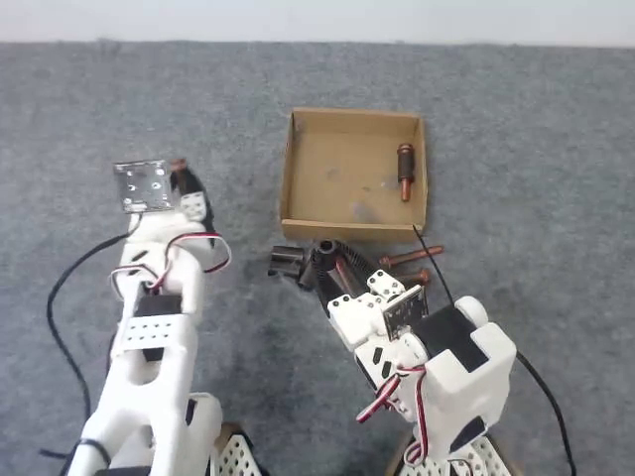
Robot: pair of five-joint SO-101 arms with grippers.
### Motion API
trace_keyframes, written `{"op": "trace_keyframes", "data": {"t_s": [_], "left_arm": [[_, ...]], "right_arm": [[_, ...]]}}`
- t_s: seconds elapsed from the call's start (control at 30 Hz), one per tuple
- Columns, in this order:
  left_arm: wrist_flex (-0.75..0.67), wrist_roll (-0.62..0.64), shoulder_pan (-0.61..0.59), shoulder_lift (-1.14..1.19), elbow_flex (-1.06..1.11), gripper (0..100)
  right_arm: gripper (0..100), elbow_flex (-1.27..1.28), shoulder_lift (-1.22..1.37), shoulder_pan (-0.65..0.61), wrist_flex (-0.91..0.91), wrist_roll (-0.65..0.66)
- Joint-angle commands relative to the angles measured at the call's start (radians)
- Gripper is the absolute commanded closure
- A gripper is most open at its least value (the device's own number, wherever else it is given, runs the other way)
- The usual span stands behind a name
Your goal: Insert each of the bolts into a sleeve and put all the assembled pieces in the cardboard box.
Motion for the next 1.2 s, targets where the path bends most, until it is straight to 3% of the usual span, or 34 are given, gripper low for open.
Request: {"op": "trace_keyframes", "data": {"t_s": [0.0,0.1,0.37,0.53,0.83,1.0,1.17], "left_arm": [[-0.236,-0.008,0.048,-0.046,-0.028,99],[-0.304,-0.003,0.086,-0.012,-0.093,99],[-0.141,0.0,0.161,0.226,-0.438,99],[-0.058,0.002,0.259,0.232,-0.516,99],[-0.023,0.043,0.436,-0.006,-0.338,99],[-0.021,0.196,0.446,-0.14,-0.219,99],[-0.02,0.206,0.451,-0.222,-0.111,99]], "right_arm": [[99.2,0.025,-0.008,-0.004,-0.025,0.002],[99.2,0.025,-0.008,-0.004,-0.01,0.002],[99.2,0.023,-0.008,-0.004,-0.01,0.002],[99.2,0.0,-0.007,-0.002,0.053,0.002],[99.2,-0.003,-0.007,-0.002,0.058,0.002],[99.2,-0.005,-0.008,-0.002,0.058,0.002],[99.2,-0.002,-0.01,-0.004,0.058,0.002]]}}
